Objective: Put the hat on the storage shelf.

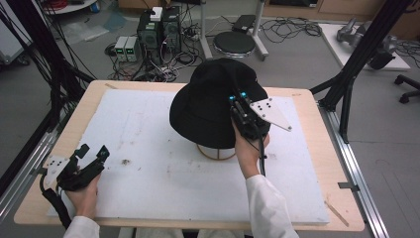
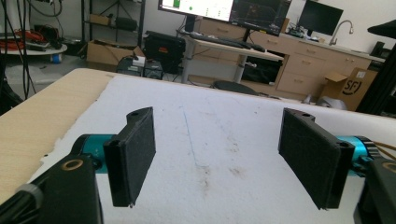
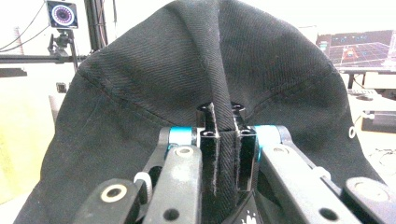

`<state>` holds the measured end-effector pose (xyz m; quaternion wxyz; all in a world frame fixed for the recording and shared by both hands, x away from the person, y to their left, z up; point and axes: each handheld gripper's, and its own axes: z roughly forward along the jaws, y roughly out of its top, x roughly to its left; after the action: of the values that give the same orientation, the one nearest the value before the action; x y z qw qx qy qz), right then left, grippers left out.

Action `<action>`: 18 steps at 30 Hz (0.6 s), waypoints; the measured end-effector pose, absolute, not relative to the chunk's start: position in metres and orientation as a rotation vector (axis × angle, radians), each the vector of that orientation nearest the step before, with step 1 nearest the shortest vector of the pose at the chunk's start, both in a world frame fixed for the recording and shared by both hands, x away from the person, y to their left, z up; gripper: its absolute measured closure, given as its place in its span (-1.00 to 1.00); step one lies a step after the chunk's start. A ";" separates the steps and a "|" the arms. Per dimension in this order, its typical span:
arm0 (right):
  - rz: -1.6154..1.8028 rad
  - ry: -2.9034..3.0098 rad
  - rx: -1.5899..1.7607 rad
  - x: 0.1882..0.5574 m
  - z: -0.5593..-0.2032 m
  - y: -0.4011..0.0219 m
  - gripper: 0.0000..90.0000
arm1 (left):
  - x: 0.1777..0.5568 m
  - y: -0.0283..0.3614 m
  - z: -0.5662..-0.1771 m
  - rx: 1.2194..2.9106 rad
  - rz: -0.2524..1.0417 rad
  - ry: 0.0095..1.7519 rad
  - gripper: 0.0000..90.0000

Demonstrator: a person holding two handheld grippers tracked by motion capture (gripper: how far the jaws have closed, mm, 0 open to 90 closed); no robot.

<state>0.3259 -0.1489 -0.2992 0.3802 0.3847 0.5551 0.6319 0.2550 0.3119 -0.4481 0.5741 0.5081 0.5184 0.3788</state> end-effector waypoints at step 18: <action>1.636 1.409 0.909 0.322 -0.297 -0.153 0.43 | 0.255 0.310 -0.448 1.195 0.887 1.210 -0.39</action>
<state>0.3216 -0.1529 -0.2974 0.3891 0.3574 0.5540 0.6434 0.2555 0.3102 -0.4482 0.5742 0.5101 0.5166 0.3784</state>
